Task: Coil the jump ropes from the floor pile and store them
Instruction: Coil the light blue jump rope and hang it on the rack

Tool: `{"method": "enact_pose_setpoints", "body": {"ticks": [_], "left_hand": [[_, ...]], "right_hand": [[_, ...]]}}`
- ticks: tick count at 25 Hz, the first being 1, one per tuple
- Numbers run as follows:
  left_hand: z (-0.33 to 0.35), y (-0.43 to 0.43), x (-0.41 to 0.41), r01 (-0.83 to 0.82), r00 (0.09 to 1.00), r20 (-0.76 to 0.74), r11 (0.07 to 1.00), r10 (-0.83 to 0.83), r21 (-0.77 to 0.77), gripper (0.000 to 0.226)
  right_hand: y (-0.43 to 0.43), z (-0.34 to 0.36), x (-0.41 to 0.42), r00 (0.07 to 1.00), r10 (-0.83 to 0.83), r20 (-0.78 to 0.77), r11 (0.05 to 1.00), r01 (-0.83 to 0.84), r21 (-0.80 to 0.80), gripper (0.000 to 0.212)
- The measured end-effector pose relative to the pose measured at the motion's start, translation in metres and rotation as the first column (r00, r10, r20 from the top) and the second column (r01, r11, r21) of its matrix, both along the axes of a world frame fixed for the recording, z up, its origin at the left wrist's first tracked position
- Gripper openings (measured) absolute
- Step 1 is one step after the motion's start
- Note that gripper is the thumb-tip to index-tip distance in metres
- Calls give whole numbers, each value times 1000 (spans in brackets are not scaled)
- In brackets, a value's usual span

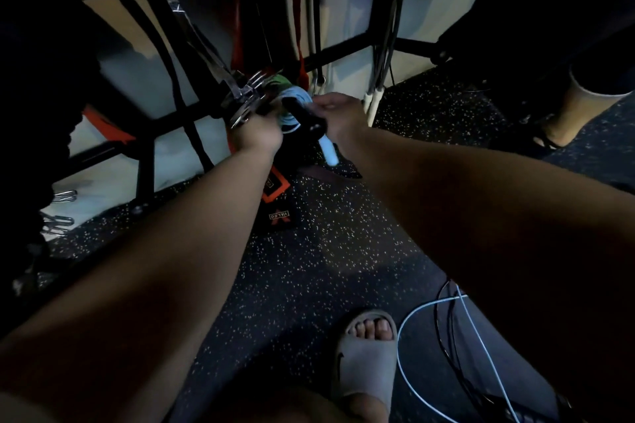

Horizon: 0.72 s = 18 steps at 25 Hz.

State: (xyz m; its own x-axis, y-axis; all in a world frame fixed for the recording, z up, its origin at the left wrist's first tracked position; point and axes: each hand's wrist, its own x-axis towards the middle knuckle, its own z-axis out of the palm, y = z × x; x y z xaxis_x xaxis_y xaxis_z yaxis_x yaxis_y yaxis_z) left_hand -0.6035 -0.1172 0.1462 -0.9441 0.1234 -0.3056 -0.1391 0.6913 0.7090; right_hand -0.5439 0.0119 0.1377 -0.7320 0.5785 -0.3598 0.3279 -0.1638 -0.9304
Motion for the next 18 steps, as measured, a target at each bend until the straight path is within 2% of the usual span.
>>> {"method": "enact_pose_setpoints", "body": {"ticks": [2,5,9,13,18], "left_hand": [[-4,-2,10,-26,997,-76,997,32,71,51],[-4,-10,27,-195,980,36,933,193,303,46],[8,-20,55,-203,977,142,892,158,403,43],[29,-26,92,-115,979,200,924,42,365,39],[59,-29,145,6,963,252,940,-98,342,24]], "right_hand": [[1,7,13,1000,25,-17,999,-25,23,28],[-2,19,41,998,57,-6,998,-57,39,37],[-10,23,87,999,48,16,999,-48,8,34],[-15,34,148,998,50,39,991,-45,-125,23],[-2,64,228,998,28,61,994,-22,-103,16]]}}
